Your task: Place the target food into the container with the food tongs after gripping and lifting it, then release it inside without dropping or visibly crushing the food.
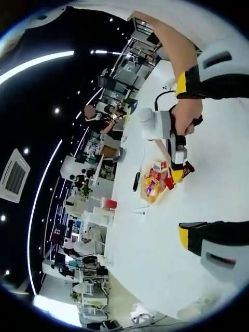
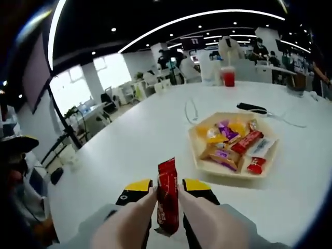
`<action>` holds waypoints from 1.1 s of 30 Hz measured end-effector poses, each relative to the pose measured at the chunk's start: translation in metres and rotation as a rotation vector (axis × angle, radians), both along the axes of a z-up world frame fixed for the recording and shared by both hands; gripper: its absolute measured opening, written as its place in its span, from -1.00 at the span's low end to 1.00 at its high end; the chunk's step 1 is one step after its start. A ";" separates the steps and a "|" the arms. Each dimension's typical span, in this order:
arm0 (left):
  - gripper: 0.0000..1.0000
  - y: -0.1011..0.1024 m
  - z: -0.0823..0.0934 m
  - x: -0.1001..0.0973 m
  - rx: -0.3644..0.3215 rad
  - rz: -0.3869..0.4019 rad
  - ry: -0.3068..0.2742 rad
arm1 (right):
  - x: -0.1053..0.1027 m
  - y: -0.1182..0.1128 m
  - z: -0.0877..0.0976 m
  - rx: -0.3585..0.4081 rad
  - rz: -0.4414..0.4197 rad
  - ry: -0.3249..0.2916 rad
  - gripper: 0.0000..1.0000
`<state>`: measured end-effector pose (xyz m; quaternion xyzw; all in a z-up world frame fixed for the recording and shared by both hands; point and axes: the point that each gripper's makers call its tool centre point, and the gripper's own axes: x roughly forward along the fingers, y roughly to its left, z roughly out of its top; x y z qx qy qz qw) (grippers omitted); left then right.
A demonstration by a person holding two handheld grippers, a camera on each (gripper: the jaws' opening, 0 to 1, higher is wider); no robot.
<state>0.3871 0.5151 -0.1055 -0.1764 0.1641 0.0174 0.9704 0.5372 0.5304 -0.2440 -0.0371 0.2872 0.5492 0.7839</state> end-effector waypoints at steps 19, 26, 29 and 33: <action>0.98 0.001 0.000 0.003 -0.004 0.017 -0.001 | 0.015 -0.013 0.006 0.021 -0.030 0.011 -0.57; 0.98 0.002 0.002 0.005 -0.002 0.019 -0.003 | 0.018 -0.017 0.010 0.028 -0.042 0.010 -0.57; 0.97 0.002 0.002 0.005 0.001 0.013 0.000 | 0.020 -0.019 0.013 0.034 -0.052 0.007 -0.57; 0.97 0.002 0.004 0.005 0.004 0.011 -0.002 | 0.024 -0.020 0.014 0.044 -0.063 0.006 -0.57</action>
